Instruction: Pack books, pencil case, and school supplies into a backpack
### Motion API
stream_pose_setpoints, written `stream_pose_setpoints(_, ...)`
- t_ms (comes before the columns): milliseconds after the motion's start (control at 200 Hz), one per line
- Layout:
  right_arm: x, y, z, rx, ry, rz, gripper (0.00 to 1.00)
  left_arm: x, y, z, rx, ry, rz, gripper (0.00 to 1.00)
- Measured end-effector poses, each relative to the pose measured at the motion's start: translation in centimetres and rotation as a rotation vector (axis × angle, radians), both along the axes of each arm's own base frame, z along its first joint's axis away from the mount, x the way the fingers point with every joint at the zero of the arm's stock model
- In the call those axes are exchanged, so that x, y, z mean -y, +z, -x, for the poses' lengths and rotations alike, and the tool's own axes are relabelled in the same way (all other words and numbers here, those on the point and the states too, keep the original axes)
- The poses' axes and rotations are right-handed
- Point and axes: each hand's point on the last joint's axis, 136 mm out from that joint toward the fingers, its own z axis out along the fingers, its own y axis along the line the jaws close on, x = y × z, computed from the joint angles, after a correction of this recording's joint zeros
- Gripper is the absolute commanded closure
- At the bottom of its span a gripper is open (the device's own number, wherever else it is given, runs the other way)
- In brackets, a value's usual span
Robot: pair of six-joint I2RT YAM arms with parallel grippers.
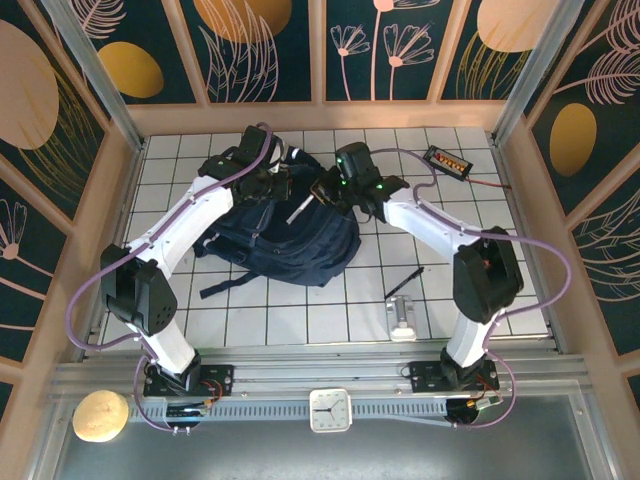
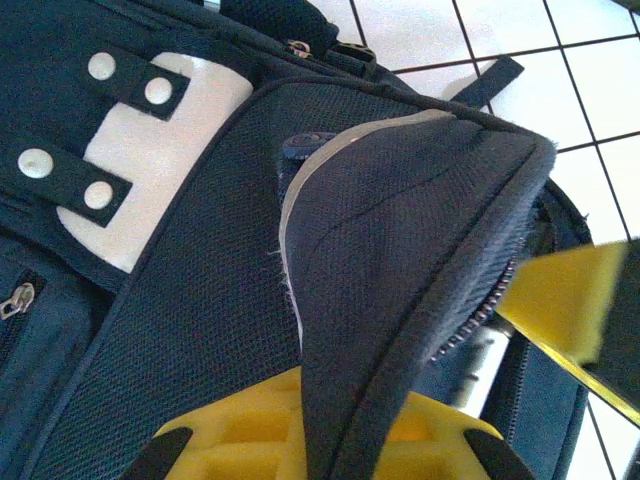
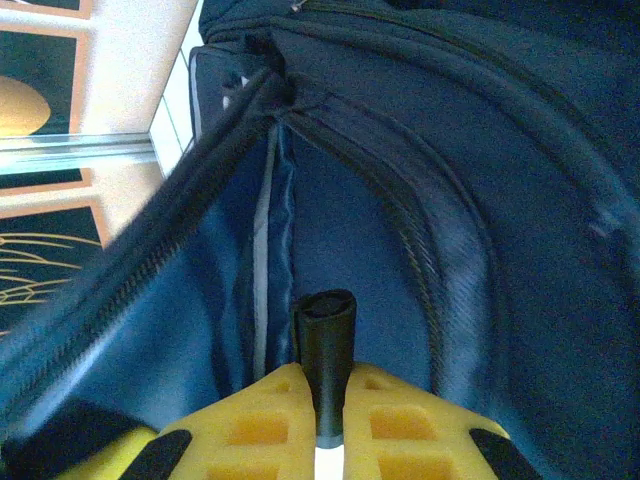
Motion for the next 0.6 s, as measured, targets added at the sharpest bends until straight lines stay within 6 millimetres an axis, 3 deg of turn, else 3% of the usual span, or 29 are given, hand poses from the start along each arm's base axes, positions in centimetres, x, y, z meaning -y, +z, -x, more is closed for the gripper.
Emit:
stream_pose_setpoints(110,2.1,0.6,0.8,0.018,-0.024,0.005,0.9,0.1,0.0,0.1,-0.003,-0.006,0.005,1.0)
stream_pose_setpoints(280,3.8,1.9,-0.2,0.068,-0.045,-0.005,0.9,0.6,0.0,0.1,-0.004,-0.021,0.026,1.0)
stream_pose_setpoints(465,0.5,1.8,-0.5,0.079,0.053,-0.01,0.89,1.2,0.1,0.3,-0.009,-0.044,0.055,1.0)
stream_pose_setpoints(601,-2.2,0.5,-0.9,0.054,0.116,-0.021,0.64,1.5,-0.1,0.3,-0.008,-0.053,0.067,1.0)
